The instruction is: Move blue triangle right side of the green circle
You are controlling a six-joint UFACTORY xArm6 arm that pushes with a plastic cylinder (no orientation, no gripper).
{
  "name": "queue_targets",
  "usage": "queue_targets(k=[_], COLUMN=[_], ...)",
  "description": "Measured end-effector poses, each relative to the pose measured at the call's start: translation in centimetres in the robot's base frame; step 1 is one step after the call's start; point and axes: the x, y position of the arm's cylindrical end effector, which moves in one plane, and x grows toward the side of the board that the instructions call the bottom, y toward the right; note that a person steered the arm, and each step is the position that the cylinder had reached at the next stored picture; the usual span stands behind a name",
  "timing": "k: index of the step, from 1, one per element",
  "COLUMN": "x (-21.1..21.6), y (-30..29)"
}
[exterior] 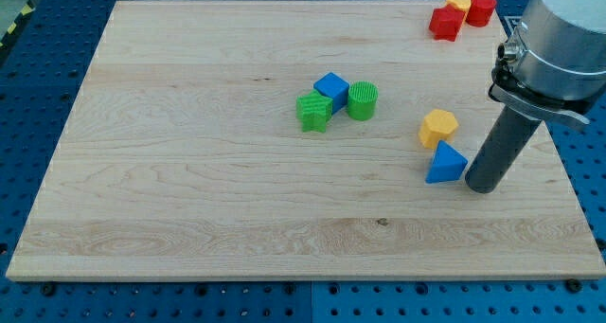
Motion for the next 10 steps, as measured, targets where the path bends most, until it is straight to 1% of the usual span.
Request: queue_targets(k=[2,4,6,10], x=[-1.5,-1.9,-6.0,-9.6], y=[-2.1,-6.3,-6.9,-6.9])
